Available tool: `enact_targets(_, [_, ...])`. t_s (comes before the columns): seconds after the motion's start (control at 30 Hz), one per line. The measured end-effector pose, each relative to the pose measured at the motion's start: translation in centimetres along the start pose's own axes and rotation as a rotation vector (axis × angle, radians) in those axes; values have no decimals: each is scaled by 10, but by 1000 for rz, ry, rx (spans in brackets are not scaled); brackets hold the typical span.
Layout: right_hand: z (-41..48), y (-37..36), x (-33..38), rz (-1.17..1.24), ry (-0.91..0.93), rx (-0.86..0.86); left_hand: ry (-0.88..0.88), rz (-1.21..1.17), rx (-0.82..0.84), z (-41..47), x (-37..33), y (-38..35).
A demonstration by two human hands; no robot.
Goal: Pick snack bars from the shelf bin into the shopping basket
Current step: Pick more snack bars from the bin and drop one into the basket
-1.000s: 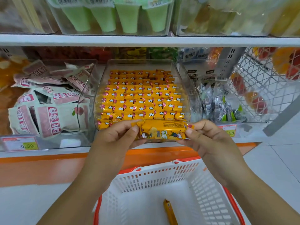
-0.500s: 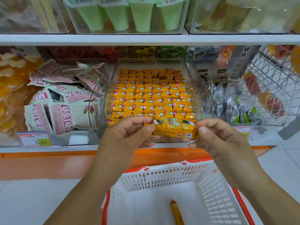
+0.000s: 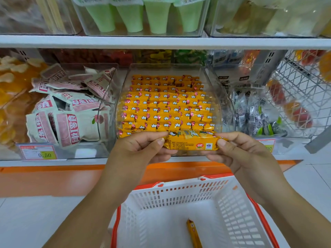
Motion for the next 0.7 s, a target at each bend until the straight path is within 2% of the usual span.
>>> enact_targets(0.17, [-2,-3,1,38,-42,39,9,-10,46,1,-1,1])
enact_targets(0.43, [1,0,0,-70,19,33,-22,37,-27,7,5,6])
enact_targets(0.7, [-1,-1,-2,-27,31,4,-69,73,-68,4,5,0])
Point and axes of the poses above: each hand's wrist, its own z-axis towards the middle knuckle, its own y-axis out of the back of the hand, x = y × z, the point moved 8 cm from there along z, towards the middle knuckle, and after that the axes turned 7 degrees about -x, right-handed, at the moved point
